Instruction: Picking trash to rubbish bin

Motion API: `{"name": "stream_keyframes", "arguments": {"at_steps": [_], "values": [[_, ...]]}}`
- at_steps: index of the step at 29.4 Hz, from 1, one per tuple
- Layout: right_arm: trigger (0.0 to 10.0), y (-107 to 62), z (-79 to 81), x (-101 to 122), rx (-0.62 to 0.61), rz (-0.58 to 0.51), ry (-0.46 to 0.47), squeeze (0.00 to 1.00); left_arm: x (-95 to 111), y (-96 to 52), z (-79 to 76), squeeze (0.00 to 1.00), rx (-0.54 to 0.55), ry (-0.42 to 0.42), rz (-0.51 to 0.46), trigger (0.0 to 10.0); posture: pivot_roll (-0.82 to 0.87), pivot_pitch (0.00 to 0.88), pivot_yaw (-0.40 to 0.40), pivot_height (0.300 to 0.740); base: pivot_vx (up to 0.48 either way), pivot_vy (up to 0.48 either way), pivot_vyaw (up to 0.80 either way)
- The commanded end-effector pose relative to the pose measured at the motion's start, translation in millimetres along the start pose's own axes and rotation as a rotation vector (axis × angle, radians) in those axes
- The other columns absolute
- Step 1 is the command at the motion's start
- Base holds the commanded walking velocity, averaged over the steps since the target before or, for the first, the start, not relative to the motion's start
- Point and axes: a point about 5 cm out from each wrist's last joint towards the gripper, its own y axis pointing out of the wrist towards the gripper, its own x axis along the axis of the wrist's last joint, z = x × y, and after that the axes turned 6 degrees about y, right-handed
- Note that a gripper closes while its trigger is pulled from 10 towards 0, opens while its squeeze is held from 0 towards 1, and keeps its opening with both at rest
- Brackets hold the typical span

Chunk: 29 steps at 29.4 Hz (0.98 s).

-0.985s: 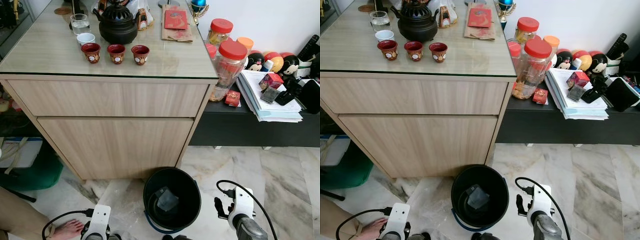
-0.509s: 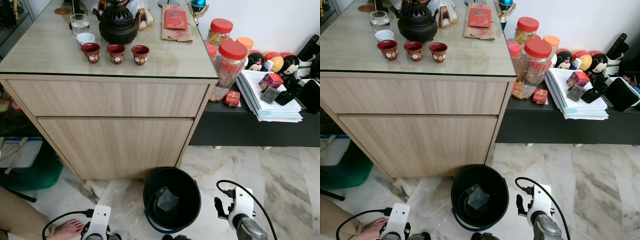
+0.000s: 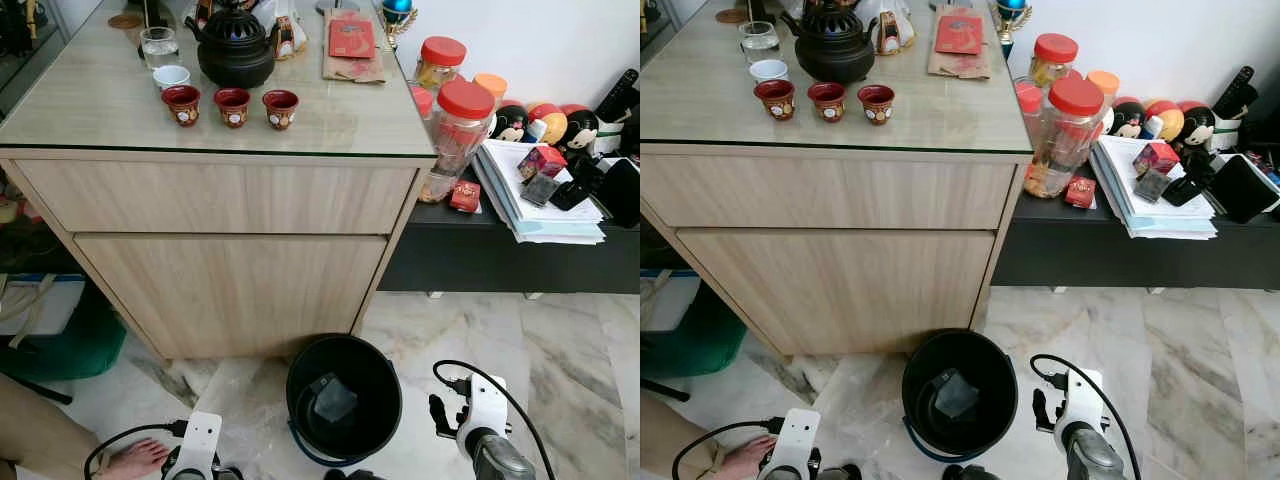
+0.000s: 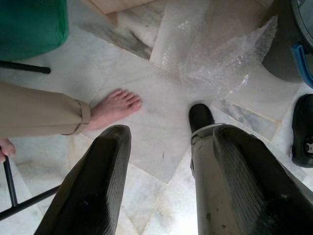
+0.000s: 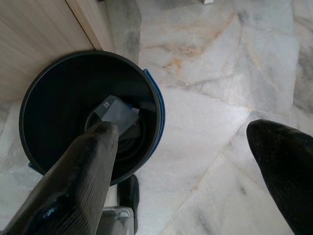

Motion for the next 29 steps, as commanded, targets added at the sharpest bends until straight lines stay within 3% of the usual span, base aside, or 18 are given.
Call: {"name": "stream_keyframes", "arguments": {"at_steps": [1, 13, 15, 19, 24, 29], "values": [[10.0, -1.7, -6.9, -2.9, -0.025, 0.007, 0.016, 0.0, -7.6, -2.6, -5.5, 0.0, -0.013, 0.01, 0.029, 10.0, 0.07, 0.168, -0.131, 0.74, 0.0, 0.0, 0.0], [10.0, -1.6, -6.7, -1.9, -0.023, 0.002, 0.016, 0.0, -3.5, -1.8, -3.1, 0.0, 0.01, -0.001, 0.005, 10.0, 0.06, 0.17, -0.131, 0.74, 0.0, 0.0, 0.0], [10.0, -1.0, -5.6, 0.1, -0.018, -0.006, 0.013, 0.0, 14.3, 1.4, 2.3, 0.0, 0.04, -0.016, -0.079, 10.0, 0.07, 0.17, -0.13, 0.74, 0.0, 0.0, 0.0], [10.0, 1.5, -0.1, 11.0, 0.004, -0.051, 0.011, 0.0, 33.7, 4.0, 7.5, 0.0, 0.069, -0.037, -0.159, 10.0, 0.07, 0.17, -0.127, 0.74, 0.0, 0.0, 0.0], [10.0, 5.4, 6.3, 31.4, 0.027, -0.116, 0.021, 0.0, 46.0, 4.4, 6.1, 0.0, 0.067, -0.037, -0.21, 10.0, 0.06, 0.165, -0.126, 0.74, 0.0, 0.0, 0.0], [10.0, 5.9, 7.6, 33.9, 0.031, -0.122, 0.018, 0.0, 50.7, 4.1, 5.9, 0.0, 0.074, -0.053, -0.233, 10.0, 0.06, 0.165, -0.127, 0.74, 0.0, 0.0, 0.0]]}}
